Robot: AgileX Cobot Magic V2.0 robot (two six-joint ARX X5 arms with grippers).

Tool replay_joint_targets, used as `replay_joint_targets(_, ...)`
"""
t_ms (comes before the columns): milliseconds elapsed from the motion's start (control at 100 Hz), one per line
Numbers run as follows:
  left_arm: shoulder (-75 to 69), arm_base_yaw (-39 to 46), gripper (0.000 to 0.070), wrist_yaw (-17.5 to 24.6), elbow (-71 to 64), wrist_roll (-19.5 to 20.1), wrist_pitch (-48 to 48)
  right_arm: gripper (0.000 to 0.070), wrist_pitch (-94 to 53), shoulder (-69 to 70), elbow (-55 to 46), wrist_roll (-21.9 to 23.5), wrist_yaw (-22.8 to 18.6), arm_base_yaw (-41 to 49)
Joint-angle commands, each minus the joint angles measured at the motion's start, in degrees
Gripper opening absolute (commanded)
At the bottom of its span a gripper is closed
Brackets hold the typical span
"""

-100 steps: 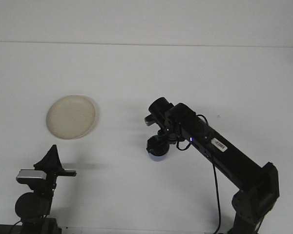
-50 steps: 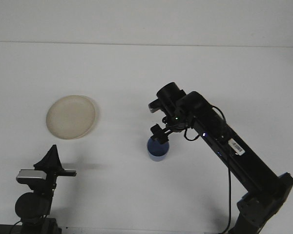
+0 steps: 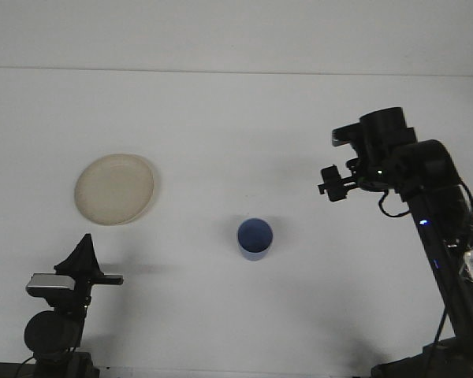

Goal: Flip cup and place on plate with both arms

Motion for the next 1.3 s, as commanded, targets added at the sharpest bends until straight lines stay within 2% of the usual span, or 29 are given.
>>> replay_joint_targets(0,-0.1,0.0,0.0014,0.1,-1.2,-0.3,0.7,0.0492,-0.2,-1.7,-0.3,-0.7,-0.1,-2.0)
replay_joint_targets(160,-0.1,0.0,0.0014,0.1,-1.2,-0.3,0.7,0.0492,5.1,-9.0,-8.1,-1.3,-0.2,-7.5)
replay_joint_targets(370,-0.1,0.0,0.0014,0.1,-1.2,-0.3,0.6,0.0492,16.9,-21.7,-25.1,-1.6,-2.2,-12.3)
replay_joint_targets(580,-0.1,0.0,0.0014,0.1,-1.2,-0.3,0.6,0.0492,29.5,-35.2,-41.0,-1.7,-3.2,-12.7)
replay_joint_targets(990,-0.1,0.0,0.0014,0.1,-1.2,-0.3,0.7,0.0490,50.8,-55.8,-64.9,-1.7,-3.3,-12.6)
replay_joint_targets(1120,-0.1,0.0,0.0014,0.1,-1.2,-0.3,0.7,0.0490,56.7,-59.5,-70.3,-1.7,-4.9,-12.5)
replay_joint_targets(1290,-0.1,0.0,0.0014,0.1,-1.2,-0.3,0.6,0.0490,57.3,-61.3,-70.7,-1.7,-5.0,-12.5)
